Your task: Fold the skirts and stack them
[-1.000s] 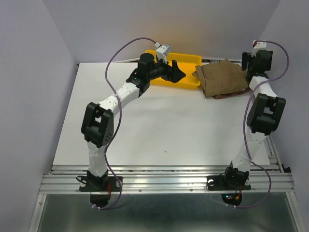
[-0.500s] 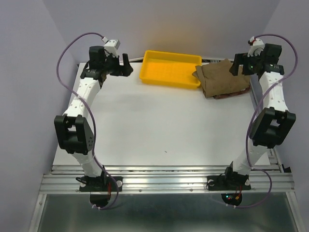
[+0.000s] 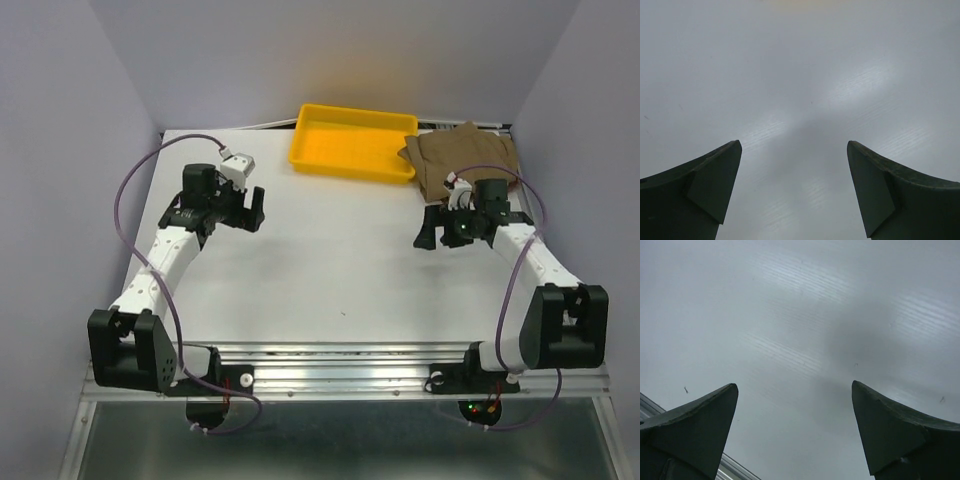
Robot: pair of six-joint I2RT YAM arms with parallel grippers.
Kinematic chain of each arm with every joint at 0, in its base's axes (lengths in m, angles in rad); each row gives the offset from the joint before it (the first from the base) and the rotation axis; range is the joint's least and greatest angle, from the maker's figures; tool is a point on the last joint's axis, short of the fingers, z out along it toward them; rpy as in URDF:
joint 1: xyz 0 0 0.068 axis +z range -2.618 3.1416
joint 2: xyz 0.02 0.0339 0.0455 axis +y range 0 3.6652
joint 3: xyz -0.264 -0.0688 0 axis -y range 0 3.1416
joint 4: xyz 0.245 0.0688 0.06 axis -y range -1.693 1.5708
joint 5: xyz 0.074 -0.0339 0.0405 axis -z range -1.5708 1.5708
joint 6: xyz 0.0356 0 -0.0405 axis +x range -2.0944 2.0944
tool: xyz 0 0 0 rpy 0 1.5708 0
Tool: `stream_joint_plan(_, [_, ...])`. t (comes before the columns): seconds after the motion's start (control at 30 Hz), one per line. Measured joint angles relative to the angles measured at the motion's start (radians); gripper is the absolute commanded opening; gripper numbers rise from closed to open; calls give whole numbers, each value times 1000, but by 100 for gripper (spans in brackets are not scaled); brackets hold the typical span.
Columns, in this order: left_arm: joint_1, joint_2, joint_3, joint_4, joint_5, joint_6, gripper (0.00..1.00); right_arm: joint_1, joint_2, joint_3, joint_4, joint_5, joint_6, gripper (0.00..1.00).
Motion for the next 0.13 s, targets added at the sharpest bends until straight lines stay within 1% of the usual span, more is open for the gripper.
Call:
stream_joint_plan(0.07, [0,-33,-71,-10,-12,17,99,3,-32,-62,14,1,16,100])
stream_joint_plan(0.13, [0,-58,-108,-20,-18,25,99,1,-72,-101,20,5,25,100])
